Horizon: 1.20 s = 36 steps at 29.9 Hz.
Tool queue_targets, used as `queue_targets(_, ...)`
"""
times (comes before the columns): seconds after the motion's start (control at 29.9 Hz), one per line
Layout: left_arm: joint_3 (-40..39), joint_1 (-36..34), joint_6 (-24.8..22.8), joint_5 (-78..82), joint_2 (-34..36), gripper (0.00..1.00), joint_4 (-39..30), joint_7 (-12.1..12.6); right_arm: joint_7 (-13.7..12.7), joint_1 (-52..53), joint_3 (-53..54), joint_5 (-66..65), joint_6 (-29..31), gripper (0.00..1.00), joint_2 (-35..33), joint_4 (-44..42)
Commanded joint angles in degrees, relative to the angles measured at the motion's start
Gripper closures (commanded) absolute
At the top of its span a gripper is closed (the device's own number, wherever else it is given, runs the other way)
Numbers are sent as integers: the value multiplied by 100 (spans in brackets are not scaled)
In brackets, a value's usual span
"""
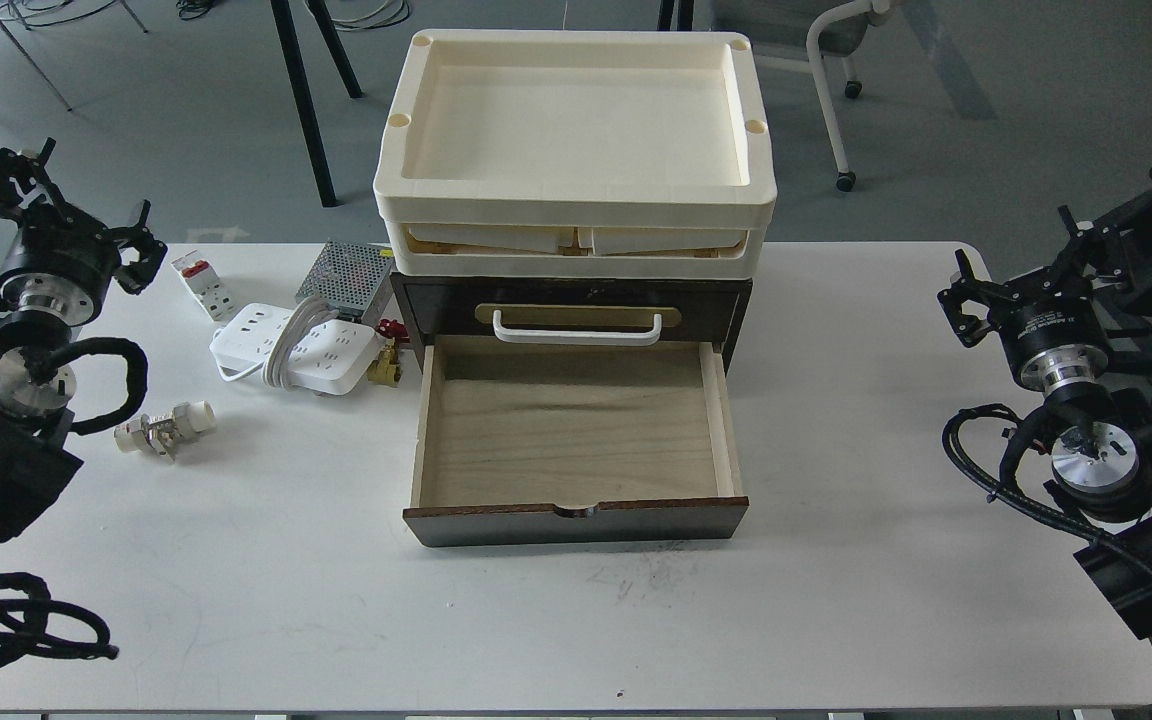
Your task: Put charging cable into cabinet
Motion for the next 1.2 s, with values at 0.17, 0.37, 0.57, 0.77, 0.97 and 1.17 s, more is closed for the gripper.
queue_targets(0.17,377,-782,1,471,951,0,-96,12,0,-9,-1,0,20,0,0,4)
queue_targets(0.37,1695,-1678,1,1165,1162,1,-96,-32,9,0,-1,0,20,0,0,4)
queue_targets(0.57,2477,-2504,1,1472,1364,1,-96,-32,26,-9,-1,0,20,0,0,13)
queue_targets(0.77,2892,-3068,1,2307,1180,1,-113,-23,26,-9,-1,0,20,0,0,13)
queue_targets(0.97,2901,-3200,1,3291,1381,0,-1183,-15,26,-9,-1,0,20,0,0,13)
queue_targets(1.17,2813,-3130,1,4495,2356,0,-3029,-15,26,-9,-1,0,20,0,0,13)
